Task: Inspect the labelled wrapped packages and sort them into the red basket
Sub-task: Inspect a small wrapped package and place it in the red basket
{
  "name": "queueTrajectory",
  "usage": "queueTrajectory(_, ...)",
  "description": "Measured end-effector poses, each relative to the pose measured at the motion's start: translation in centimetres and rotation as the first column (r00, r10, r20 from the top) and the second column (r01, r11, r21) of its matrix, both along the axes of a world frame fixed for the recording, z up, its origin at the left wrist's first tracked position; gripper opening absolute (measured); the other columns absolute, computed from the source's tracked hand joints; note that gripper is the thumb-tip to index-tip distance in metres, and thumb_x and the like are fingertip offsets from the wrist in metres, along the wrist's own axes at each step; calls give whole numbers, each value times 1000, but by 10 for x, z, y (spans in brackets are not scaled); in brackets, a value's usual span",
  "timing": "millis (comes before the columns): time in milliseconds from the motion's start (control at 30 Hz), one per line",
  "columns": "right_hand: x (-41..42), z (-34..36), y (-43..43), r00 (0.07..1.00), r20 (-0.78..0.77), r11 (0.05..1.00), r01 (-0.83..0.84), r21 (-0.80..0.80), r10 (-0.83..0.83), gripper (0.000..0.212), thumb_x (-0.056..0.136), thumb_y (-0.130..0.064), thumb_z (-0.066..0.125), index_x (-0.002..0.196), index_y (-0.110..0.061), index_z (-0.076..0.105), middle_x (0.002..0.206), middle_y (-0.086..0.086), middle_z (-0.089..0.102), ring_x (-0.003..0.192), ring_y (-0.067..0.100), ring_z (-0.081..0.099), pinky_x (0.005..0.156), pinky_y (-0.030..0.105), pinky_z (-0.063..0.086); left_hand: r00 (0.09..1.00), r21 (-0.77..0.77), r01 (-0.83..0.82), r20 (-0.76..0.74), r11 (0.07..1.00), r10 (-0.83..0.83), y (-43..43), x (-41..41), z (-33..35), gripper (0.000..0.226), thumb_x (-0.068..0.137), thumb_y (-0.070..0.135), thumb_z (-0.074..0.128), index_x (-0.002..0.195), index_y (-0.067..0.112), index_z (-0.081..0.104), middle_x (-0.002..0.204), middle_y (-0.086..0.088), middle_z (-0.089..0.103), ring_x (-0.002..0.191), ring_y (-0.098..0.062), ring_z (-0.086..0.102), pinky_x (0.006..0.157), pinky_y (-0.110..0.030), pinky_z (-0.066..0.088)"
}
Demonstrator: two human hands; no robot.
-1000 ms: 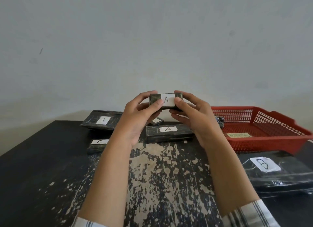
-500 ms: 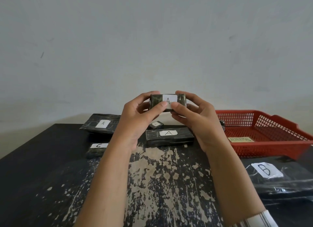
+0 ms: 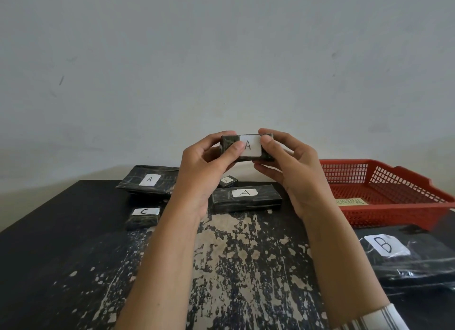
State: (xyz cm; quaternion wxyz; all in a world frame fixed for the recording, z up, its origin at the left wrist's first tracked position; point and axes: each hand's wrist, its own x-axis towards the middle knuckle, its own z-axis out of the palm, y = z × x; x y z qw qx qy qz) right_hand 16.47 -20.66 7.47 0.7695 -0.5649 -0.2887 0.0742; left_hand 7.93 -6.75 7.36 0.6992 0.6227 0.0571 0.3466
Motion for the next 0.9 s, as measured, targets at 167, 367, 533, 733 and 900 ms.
queueTrajectory(167, -1, 1, -2, 1000, 9, 999, 28, 28, -29, 21, 97, -23, 71, 117, -16, 75, 92, -2, 81, 96, 14, 77, 81, 25, 61, 999, -8, 28, -18, 1000, -28, 0, -1, 3, 55, 74, 45, 77, 121, 18, 72, 89, 5, 80, 91, -6, 76, 88, -26, 61)
queueTrajectory(367, -2, 2, -3, 999, 22, 999, 39, 4, -39, 20, 97, -24, 70, 116, -18, 75, 93, -1, 81, 98, 15, 77, 82, 27, 62, 998, -16, 4, -65, 1000, -5, 0, 0, 1, 27, 91, 38, 71, 101, 14, 79, 91, 2, 81, 92, -7, 76, 93, -26, 59)
queueTrajectory(533, -5, 4, -2, 1000, -3, 1000, 29, 7, -29, 29, 99, -34, 64, 117, -14, 74, 93, 0, 79, 86, 12, 78, 79, 25, 62, 998, 17, -12, -62, 1000, 13, 1, 2, 1, 21, 93, 36, 70, 94, 17, 79, 89, 4, 81, 91, -5, 75, 93, -26, 58)
queueTrajectory(733, -4, 4, -2, 998, 5, 998, 61, 12, -61, 25, 99, -30, 66, 115, -13, 75, 83, -6, 79, 85, 8, 77, 77, 23, 61, 997, -2, 24, -68, 1000, -24, 0, 0, 2, 24, 91, 35, 72, 101, 13, 78, 93, 1, 81, 90, -8, 75, 91, -27, 59)
queueTrajectory(900, -3, 3, -2, 996, 5, 996, 85, 8, -86, 24, 100, -29, 66, 115, -12, 74, 87, -3, 80, 88, 12, 78, 77, 24, 62, 995, 29, 64, -80, 997, -62, 1, -2, 1, 48, 67, 45, 80, 106, 18, 76, 95, 2, 80, 93, -14, 75, 92, -30, 59)
